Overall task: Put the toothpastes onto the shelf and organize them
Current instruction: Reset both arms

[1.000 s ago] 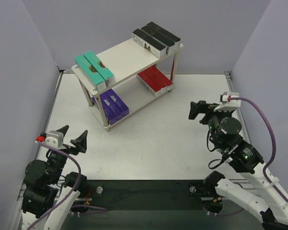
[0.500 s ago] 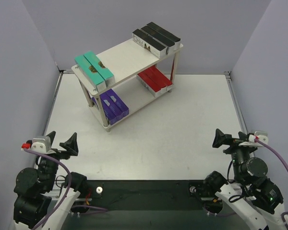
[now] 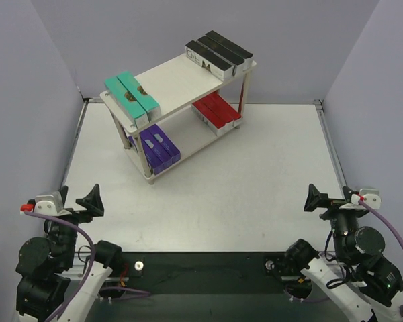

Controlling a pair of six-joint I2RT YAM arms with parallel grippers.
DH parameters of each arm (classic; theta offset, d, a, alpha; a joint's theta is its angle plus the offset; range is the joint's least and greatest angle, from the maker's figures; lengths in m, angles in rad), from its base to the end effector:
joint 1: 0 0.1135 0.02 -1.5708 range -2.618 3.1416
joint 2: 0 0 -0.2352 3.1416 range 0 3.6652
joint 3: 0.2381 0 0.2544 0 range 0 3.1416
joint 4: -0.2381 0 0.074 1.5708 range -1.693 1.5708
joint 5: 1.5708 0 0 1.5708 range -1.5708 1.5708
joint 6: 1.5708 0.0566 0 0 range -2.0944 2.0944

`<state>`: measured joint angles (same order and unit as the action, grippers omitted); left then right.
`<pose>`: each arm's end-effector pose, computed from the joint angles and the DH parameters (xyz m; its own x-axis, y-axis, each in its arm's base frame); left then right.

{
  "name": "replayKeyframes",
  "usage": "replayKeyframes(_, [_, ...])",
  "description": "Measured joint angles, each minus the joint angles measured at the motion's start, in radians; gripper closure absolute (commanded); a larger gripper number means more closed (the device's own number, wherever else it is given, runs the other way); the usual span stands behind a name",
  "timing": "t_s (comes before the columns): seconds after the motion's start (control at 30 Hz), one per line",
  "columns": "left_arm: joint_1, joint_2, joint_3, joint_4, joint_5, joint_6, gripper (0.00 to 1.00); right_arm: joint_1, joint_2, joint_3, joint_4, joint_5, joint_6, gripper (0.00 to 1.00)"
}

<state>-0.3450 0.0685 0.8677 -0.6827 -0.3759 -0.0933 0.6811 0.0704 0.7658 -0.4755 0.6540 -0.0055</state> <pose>0.0452 0.0059 0.3634 0.1116 -0.1322 -0.9849 -0.0182 0.9907 -0.1350 0.0627 0.0065 0.3604 0.1697 0.1319 -0.9766 -0.0375 0.9911 0.1273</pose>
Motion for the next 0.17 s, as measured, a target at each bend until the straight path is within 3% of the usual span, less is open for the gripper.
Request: replayKeyframes(0.17, [0.000, 0.000, 0.000, 0.001, -0.022, -0.001, 0.03, 0.000, 0.008, 0.026, 0.000, -0.007, -0.024, 0.00])
